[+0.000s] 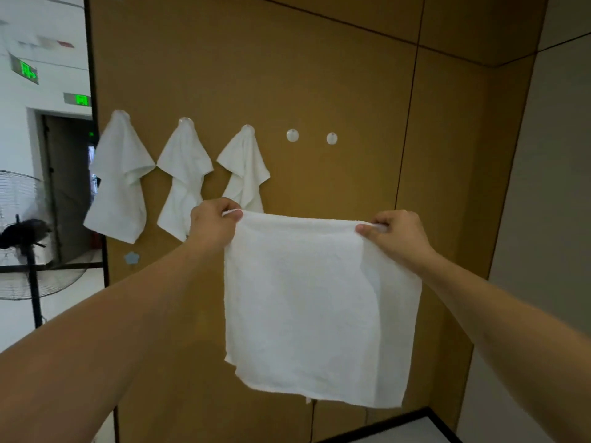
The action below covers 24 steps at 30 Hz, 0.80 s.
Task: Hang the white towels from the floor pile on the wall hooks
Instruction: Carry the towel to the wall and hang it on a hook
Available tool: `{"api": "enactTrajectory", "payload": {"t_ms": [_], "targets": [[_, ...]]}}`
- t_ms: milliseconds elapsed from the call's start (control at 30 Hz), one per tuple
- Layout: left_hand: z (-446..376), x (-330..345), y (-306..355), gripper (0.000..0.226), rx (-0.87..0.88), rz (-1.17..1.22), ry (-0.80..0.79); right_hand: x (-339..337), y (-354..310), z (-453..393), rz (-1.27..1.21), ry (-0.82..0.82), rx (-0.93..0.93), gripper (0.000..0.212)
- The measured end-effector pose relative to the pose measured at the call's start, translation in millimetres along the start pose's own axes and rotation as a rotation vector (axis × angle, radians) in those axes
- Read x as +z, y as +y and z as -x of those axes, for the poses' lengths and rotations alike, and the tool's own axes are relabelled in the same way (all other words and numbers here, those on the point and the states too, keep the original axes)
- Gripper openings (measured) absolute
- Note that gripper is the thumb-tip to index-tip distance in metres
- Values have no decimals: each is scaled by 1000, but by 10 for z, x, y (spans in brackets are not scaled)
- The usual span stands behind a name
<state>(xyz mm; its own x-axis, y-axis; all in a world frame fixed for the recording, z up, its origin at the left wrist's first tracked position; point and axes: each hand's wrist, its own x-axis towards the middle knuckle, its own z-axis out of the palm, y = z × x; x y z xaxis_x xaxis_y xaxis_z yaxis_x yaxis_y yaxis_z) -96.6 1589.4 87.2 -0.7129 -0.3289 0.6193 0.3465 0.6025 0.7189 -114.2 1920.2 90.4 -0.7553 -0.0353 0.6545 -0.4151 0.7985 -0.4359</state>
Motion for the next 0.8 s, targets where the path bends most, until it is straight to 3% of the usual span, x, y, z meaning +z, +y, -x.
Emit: {"api": "enactTrajectory", "payload": {"t_ms": [67, 233, 333, 367, 467, 600, 733, 800], "targets": [[-259, 189, -26, 12, -34, 65, 62, 145, 125, -336, -24, 21, -38, 40], [-911, 771, 0, 35, -162, 233, 136, 493, 475, -1196, -153, 26, -132, 23], [-1264, 1081, 30, 21, -148, 272, 71, 682, 711, -1721, -229, 2, -167, 21], [-1367, 1168, 58, 29, -136, 269, 2, 727, 792, -1893, -233, -1, -180, 21], [-1707, 1439, 90, 51, -49, 134, -129, 844, 1042, -2422, -219, -3, -233, 28], [-2288, 1798, 3, 66, -11, -64, 99, 1000, 1234, -3088, -228, 23, -335, 26], [-2803, 2124, -15, 35, 192, -288, 257, 1200, 1268, -3657, -184, 167, -496, 22], [-3045, 2253, -18, 17, 390, -375, 293, 1333, 1270, -3906, -74, 283, -713, 25]]}}
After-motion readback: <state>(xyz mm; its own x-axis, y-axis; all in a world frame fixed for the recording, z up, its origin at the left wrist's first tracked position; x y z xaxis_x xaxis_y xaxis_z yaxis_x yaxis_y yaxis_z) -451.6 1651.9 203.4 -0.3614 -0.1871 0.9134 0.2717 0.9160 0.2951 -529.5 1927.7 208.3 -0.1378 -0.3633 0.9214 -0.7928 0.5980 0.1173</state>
